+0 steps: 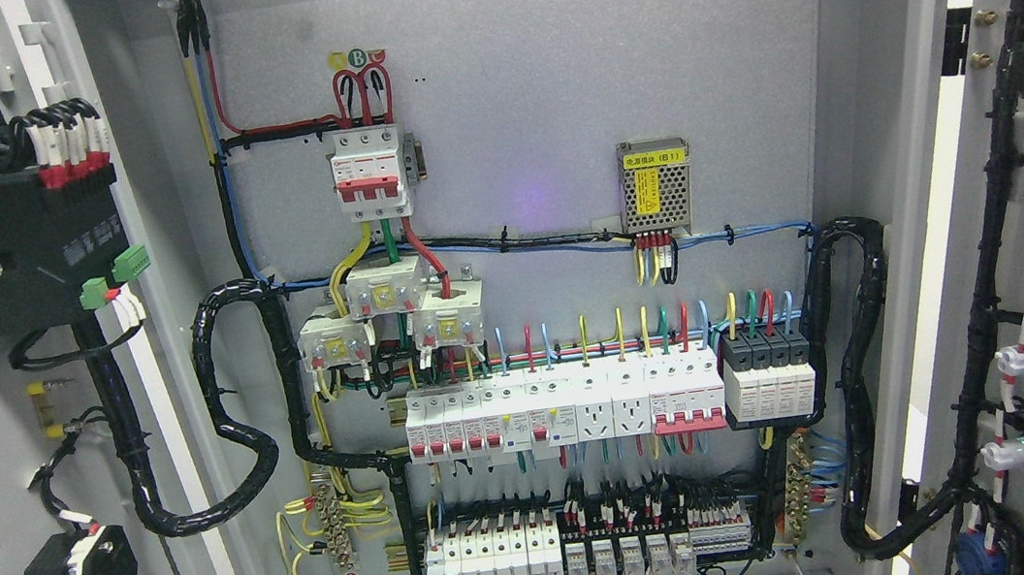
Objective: Open door with both hands
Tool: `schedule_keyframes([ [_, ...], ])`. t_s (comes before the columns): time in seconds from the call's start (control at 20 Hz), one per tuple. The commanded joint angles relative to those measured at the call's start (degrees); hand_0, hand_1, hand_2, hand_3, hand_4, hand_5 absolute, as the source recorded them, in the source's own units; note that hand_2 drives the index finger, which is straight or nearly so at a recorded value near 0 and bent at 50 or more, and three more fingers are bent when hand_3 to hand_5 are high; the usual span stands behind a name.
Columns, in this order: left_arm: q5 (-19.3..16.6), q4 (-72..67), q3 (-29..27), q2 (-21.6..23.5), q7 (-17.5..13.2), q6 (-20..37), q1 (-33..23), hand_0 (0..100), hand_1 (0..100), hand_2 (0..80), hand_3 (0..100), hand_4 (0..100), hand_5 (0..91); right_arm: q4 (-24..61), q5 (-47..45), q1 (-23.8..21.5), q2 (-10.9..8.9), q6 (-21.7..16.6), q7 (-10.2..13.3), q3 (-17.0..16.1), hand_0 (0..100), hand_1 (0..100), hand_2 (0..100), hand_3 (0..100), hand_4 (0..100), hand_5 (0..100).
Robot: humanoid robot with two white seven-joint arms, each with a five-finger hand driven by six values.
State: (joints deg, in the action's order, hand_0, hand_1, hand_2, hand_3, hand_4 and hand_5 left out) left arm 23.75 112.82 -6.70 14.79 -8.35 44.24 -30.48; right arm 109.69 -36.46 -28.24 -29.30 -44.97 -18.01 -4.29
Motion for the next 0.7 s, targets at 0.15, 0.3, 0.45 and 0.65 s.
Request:
schedule_keyframes([
  [0.15, 6.57, -0.23, -9.91, 3.84, -0.09, 30.91, -1.68, 0, 0, 0.0, 0, 3, 0.0, -1.23, -1.77, -0.15, -0.85, -8.55, -0.19, -2.22, 0, 0, 0, 0, 0, 0],
  [0.3, 7.01, -0.49, -11.49, 3.93, -0.09, 30.91, -1.95, 0, 0, 0.0, 0, 3, 0.0, -1.23, -1.95, -0.32, -0.94, -9.16, -0.27, -3.71, 0, 0, 0, 0, 0, 0],
  [0.45, 8.41, -1.46, -11.67, 5.59, 0.0, 30.73, -1.95, 0, 0, 0.0, 0, 3, 0.0, -1.23, -1.95, -0.67, -0.85, -10.04, -0.27, -4.41, 0, 0, 0, 0, 0, 0],
  [0.65, 9.29, -4.18, -11.67, 7.61, 0.0, 30.38, -0.98, 0, 0, 0.0, 0, 3, 0.0, -1.32, -1.95, -0.76, -0.85, -10.4, -0.27, -5.03, 0, 0, 0, 0, 0, 0],
])
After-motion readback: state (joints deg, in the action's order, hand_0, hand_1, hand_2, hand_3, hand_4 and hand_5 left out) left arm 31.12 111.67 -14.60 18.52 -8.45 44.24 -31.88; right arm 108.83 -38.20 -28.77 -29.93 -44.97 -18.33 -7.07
